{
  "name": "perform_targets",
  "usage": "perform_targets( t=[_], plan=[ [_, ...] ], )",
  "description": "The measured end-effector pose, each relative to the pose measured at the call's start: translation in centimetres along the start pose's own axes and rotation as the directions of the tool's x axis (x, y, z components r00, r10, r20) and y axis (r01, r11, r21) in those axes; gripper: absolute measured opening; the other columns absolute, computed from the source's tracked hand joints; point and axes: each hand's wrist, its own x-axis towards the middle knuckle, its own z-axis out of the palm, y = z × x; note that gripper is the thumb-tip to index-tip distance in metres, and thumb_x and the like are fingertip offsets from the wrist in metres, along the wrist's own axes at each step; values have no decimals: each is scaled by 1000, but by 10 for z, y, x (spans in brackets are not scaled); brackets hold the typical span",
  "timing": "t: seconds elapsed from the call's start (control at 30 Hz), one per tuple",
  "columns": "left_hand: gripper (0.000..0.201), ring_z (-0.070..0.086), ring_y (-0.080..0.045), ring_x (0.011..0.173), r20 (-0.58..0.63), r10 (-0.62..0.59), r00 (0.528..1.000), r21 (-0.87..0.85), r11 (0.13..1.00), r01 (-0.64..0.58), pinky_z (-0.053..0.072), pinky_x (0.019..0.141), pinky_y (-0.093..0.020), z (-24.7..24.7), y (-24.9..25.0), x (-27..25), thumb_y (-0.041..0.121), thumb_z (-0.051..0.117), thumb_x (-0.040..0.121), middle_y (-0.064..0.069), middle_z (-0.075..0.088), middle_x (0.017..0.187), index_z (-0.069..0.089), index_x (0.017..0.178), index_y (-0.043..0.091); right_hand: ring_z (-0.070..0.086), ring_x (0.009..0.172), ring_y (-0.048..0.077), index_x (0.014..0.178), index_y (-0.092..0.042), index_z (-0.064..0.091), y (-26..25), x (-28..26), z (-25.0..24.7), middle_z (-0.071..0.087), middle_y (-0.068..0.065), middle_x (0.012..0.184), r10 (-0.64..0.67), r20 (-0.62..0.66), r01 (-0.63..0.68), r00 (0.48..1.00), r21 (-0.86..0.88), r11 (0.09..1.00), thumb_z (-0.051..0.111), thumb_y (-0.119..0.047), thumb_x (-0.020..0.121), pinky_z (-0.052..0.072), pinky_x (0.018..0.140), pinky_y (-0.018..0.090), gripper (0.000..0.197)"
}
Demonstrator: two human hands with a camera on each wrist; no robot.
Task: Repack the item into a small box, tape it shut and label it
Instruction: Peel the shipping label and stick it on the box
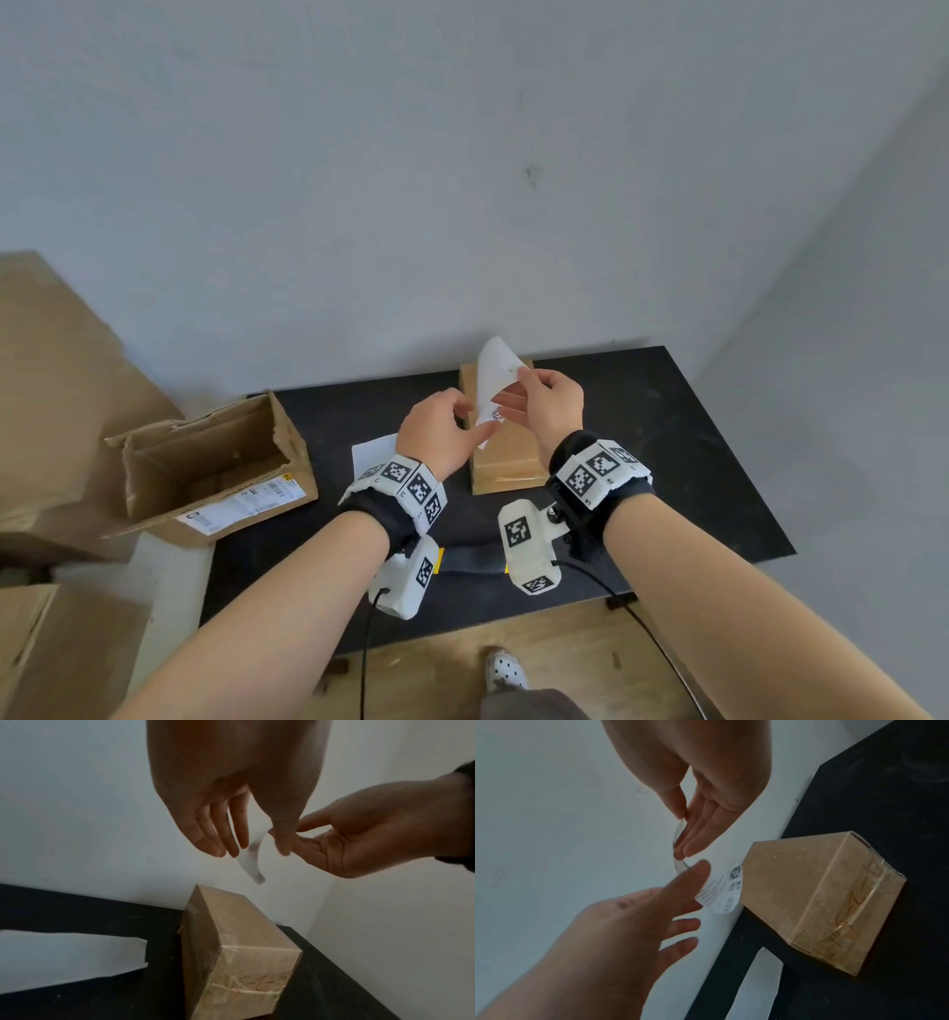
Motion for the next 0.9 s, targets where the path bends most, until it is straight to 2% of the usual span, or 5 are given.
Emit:
perform_targets(
  t=[0.33,0.47,0.6,0.73,0.9],
  plan=[
    [10,66,-18,84,-24,-81,996,-175,982,76,50,73,-26,8,9,8,18,62,88,-4,70,89,68,89,10,71,79,26,94,-6,61,-11,6,-25,70,16,93,59,106,-69,993,86,994,46,-39,97,60,71,34,36],
    [7,65,-18,83,26,-161,987,-285,945,162,55,76,-33,14,5,15,11,66,85,-8,70,95,67,92,8,70,80,24,96,-7,64,-12,15,-39,71,13,90,45,122,-59,992,118,991,44,-13,97,58,70,31,21],
    [13,66,-20,83,57,-259,964,-428,866,258,56,78,-34,22,1,21,3,69,81,-11,71,97,64,88,13,66,82,19,93,-8,60,1,34,-50,68,13,96,46,5,-46,999,-48,998,33,13,88,57,73,29,34],
    [18,67,-17,89,94,-287,953,-456,838,298,56,83,-36,32,-2,26,2,70,80,-8,70,100,65,95,11,62,80,12,110,-2,59,21,50,-56,66,8,93,159,34,-146,987,-247,958,33,14,87,53,68,22,38],
    [26,67,-20,91,147,-303,942,-447,829,337,58,77,-33,42,-3,32,-2,68,80,-11,69,101,62,105,4,64,80,20,107,-1,58,31,64,-59,66,11,89,331,121,-307,936,-182,934,51,-2,91,55,75,30,18]
  ],
)
